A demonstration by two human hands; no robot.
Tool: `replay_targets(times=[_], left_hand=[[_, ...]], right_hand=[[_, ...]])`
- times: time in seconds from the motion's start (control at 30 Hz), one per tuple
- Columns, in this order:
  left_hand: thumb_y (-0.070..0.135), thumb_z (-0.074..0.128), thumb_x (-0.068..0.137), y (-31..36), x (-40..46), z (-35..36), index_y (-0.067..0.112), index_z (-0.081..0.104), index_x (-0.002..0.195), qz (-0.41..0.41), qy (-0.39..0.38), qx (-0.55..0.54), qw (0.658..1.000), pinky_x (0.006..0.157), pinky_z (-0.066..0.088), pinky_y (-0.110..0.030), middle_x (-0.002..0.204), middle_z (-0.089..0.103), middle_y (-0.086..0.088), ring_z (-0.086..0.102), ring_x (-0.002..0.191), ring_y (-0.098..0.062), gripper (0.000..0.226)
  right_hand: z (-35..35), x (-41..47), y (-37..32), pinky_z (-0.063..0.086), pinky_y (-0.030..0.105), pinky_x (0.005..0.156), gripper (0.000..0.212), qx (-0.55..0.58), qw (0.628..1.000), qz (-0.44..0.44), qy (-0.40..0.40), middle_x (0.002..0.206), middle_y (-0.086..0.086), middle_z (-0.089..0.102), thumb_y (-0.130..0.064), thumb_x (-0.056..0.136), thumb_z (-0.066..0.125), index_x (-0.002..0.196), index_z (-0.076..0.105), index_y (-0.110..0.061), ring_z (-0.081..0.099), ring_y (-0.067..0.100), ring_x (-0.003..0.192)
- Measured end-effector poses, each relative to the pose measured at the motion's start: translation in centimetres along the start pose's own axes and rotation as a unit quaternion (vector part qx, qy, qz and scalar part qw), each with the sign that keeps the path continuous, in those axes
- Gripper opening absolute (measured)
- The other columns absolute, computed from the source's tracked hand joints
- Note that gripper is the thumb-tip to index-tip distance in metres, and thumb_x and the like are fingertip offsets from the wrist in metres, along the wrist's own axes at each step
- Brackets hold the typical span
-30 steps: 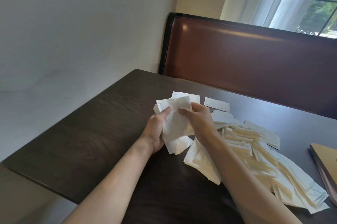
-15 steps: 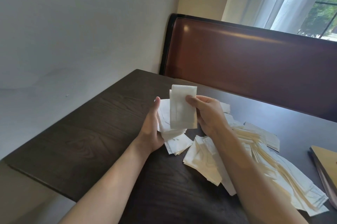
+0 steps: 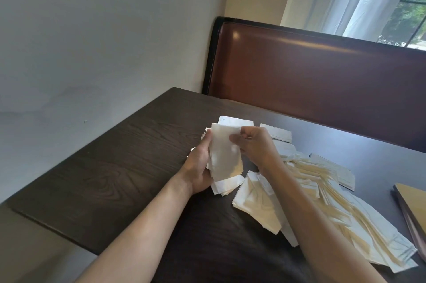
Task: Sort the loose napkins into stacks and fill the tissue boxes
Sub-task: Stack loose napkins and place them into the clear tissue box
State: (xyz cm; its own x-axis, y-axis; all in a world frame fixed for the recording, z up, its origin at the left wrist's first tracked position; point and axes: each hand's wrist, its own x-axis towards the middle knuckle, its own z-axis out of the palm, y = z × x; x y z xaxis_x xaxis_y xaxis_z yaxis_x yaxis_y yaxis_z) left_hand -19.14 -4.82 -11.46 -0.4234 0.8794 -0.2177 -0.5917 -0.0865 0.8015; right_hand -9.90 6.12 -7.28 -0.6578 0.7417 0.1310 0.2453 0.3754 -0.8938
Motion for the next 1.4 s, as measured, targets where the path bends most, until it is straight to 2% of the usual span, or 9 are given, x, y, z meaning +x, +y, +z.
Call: replay_targets(times=[0.13,0.37,0.47,0.57,0.77,0.87,1.03,1.2,1.4], left_hand=[[0.064,0.035,0.098,-0.1,-0.1,-0.1,0.012,0.064,0.132,-0.005,-0.02,0.02,1.0,0.106,0.046,-0.046,0.117,0.071,-0.015,0.067,0.105,-0.028,0.069],[0.055,0.036,0.104,0.5,-0.1,-0.4,0.013,0.066,0.12,0.01,0.01,-0.024,1.0,0.062,0.06,-0.034,0.096,0.076,-0.012,0.074,0.082,-0.024,0.054],[0.066,0.034,0.099,0.7,-0.3,-0.5,0.015,0.063,0.129,0.038,0.005,-0.032,0.999,0.081,0.061,-0.046,0.111,0.073,-0.018,0.071,0.094,-0.029,0.066],[0.072,0.036,0.094,0.1,-0.1,-1.0,0.012,0.059,0.138,0.047,-0.041,-0.037,0.997,0.11,0.038,-0.059,0.133,0.058,-0.029,0.056,0.118,-0.039,0.078],[0.04,0.044,0.104,0.7,0.1,-1.4,0.005,0.069,0.123,0.019,0.079,-0.035,0.996,0.097,0.051,-0.043,0.124,0.07,-0.017,0.068,0.104,-0.026,0.047],[0.038,0.05,0.102,1.4,0.4,-2.4,0.007,0.066,0.126,0.06,0.173,-0.063,0.981,0.09,0.057,-0.045,0.111,0.075,-0.015,0.072,0.101,-0.028,0.042],[0.037,0.055,0.097,1.2,1.0,-2.9,0.016,0.064,0.123,0.066,0.245,-0.083,0.964,0.094,0.055,-0.055,0.112,0.073,-0.016,0.073,0.099,-0.033,0.035],[0.036,0.056,0.098,1.3,0.8,-2.9,0.023,0.062,0.117,0.064,0.246,-0.086,0.963,0.094,0.054,-0.053,0.115,0.07,-0.015,0.069,0.104,-0.034,0.024],[0.035,0.057,0.098,1.2,0.6,-2.4,0.019,0.062,0.119,0.032,0.221,-0.099,0.97,0.088,0.057,-0.048,0.115,0.071,-0.017,0.069,0.104,-0.035,0.027]], right_hand=[[-0.3,-0.1,0.0,0.04,0.019,0.043,0.034,-0.036,0.999,-0.012,0.001,0.056,0.012,0.052,-0.008,0.089,0.069,0.067,0.054,0.012,0.048,0.017,0.046],[-1.3,0.0,-0.8,0.046,0.025,0.058,0.016,0.025,0.995,-0.037,0.093,0.065,0.004,0.063,-0.018,0.089,0.072,0.074,0.073,-0.017,0.049,0.006,0.052],[-1.5,-0.5,-1.8,0.041,0.017,0.05,0.012,0.114,0.992,-0.037,0.034,0.06,0.003,0.058,-0.013,0.091,0.069,0.082,0.075,-0.017,0.044,0.006,0.047],[-0.2,-0.8,-1.5,0.044,0.015,0.045,0.007,0.059,0.998,-0.017,-0.003,0.058,-0.002,0.063,-0.01,0.09,0.07,0.085,0.074,-0.008,0.05,0.004,0.042],[0.5,0.2,0.6,0.048,0.017,0.051,0.016,0.086,0.995,0.012,0.056,0.067,-0.002,0.069,-0.012,0.095,0.064,0.082,0.072,-0.017,0.055,0.005,0.053],[1.0,0.9,2.6,0.05,0.026,0.059,0.017,-0.094,0.995,0.003,0.016,0.071,0.008,0.062,-0.015,0.091,0.062,0.074,0.067,-0.015,0.057,0.022,0.064],[2.6,0.5,3.9,0.044,0.033,0.079,0.028,-0.292,0.949,-0.022,-0.116,0.102,-0.002,0.059,-0.038,0.088,0.069,0.108,0.064,-0.02,0.052,0.021,0.098],[2.2,0.3,3.7,0.04,0.026,0.053,0.02,-0.187,0.979,0.032,-0.079,0.082,0.004,0.065,-0.027,0.084,0.076,0.096,0.071,-0.013,0.055,0.015,0.063],[1.1,0.6,2.5,0.057,0.042,0.076,0.022,-0.121,0.99,0.058,0.044,0.08,0.004,0.067,-0.026,0.088,0.069,0.084,0.068,-0.004,0.065,0.021,0.075]])
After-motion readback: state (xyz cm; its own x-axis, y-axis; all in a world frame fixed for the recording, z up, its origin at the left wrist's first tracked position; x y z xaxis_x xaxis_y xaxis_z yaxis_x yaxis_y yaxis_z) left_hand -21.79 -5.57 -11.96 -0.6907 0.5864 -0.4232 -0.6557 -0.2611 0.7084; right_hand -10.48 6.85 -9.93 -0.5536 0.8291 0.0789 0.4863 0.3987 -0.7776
